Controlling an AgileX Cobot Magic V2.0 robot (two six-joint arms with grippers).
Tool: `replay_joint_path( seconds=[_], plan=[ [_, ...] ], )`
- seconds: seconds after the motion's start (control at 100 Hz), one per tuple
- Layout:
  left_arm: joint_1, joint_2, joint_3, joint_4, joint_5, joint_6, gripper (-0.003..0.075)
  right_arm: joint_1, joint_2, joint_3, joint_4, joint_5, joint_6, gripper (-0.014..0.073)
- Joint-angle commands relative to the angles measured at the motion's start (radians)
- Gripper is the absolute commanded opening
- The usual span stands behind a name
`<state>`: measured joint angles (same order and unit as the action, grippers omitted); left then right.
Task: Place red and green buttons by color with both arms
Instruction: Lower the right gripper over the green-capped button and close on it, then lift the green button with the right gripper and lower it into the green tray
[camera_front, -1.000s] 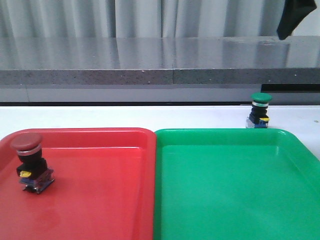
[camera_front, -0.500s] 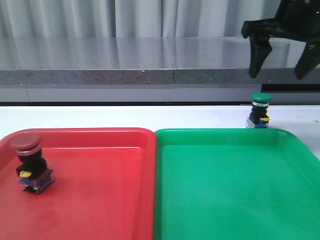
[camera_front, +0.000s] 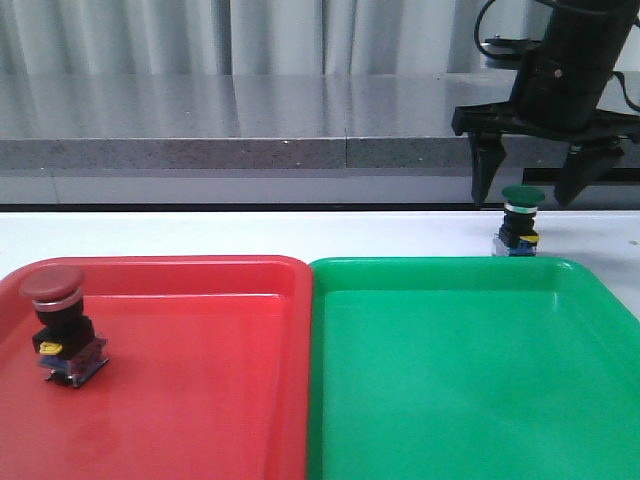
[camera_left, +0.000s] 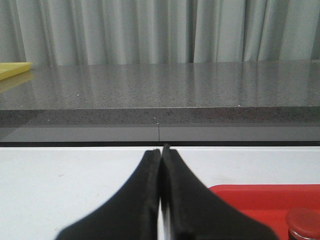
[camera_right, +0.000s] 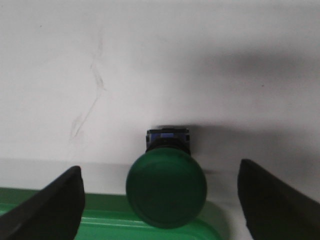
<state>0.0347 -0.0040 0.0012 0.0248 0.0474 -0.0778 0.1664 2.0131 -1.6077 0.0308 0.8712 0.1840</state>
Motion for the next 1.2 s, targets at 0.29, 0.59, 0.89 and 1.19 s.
replay_joint_path(
  seconds=[0.29,0.59,0.89,1.19],
  plan=[
    [-0.001,-0.033,0.013,-0.01,-0.08,0.0,-0.002,-0.002,-0.017,-0.065,0.007,0.001,-0.001,0.0537],
    [-0.001,-0.033,0.013,-0.01,-0.08,0.0,-0.002,-0.008,-0.016,-0.066,0.007,0.006,-0.001,0.0288],
    [-0.001,-0.033,0.013,-0.01,-0.08,0.0,-0.002,-0.008,-0.04,-0.099,0.007,0.028,-0.001,0.0288],
    [-0.001,-0.033,0.013,-0.01,-0.08,0.0,-0.002,0.042,-0.206,-0.086,-0.041,0.055,0.093,0.0288]
  ],
)
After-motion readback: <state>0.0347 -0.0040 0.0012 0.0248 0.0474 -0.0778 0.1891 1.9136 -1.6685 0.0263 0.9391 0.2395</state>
